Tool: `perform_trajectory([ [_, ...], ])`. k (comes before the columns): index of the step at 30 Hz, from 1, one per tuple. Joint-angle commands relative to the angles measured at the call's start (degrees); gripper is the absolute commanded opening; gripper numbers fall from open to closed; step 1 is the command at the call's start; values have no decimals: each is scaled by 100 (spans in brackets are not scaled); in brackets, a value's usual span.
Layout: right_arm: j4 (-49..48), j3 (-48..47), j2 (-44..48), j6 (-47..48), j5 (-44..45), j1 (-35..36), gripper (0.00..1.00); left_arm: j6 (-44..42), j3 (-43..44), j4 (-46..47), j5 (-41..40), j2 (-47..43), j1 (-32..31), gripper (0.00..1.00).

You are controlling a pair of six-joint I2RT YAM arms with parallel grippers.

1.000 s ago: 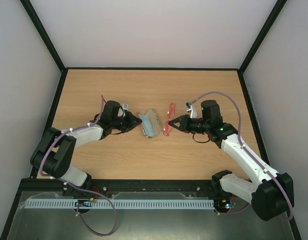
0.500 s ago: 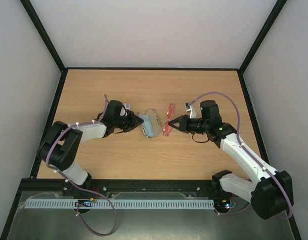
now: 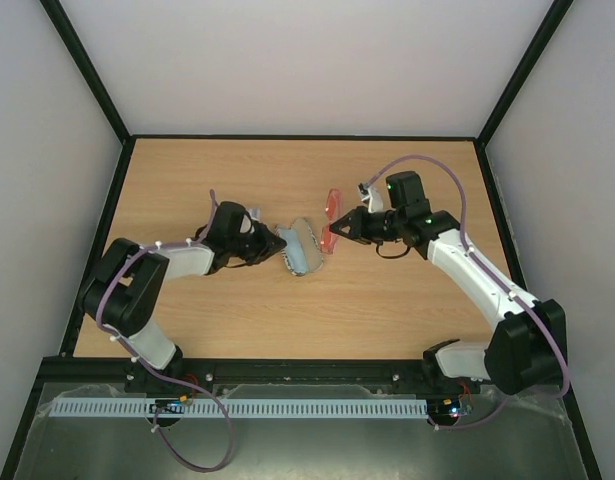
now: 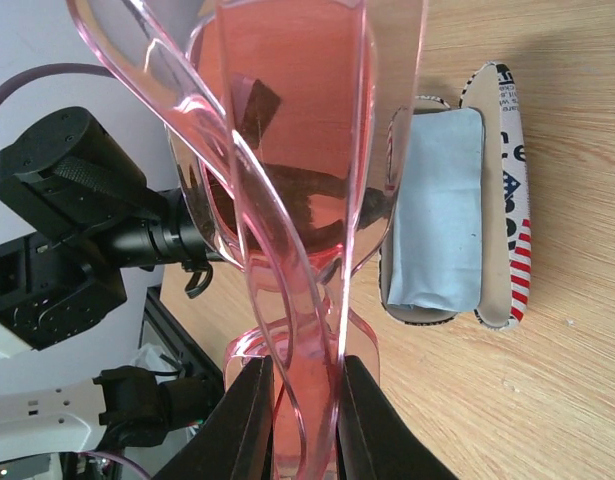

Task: Organize the sunglasses
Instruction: Adjust the sunglasses case at the center of the board.

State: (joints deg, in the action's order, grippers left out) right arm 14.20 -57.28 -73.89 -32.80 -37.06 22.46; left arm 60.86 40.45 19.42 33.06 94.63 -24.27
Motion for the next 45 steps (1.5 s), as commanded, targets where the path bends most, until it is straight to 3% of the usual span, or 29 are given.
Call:
perform_trajectory([
  [1,570,-324,-125,251,-24,-22,5,-173,0,-55,55,-227,74,13],
  [2,578,-330,-146,256,-24,-21,5,-217,17,-155,32,-264,86,17],
  [5,539,-305,-172,243,-36,-22,4,-402,101,-561,-62,-341,102,45],
  [9,462,-227,-179,213,-70,-22,4,-532,107,-834,-151,-441,121,55],
  [45,68,154,-249,118,-231,-22,4,-906,150,-1086,-74,190,291,55],
])
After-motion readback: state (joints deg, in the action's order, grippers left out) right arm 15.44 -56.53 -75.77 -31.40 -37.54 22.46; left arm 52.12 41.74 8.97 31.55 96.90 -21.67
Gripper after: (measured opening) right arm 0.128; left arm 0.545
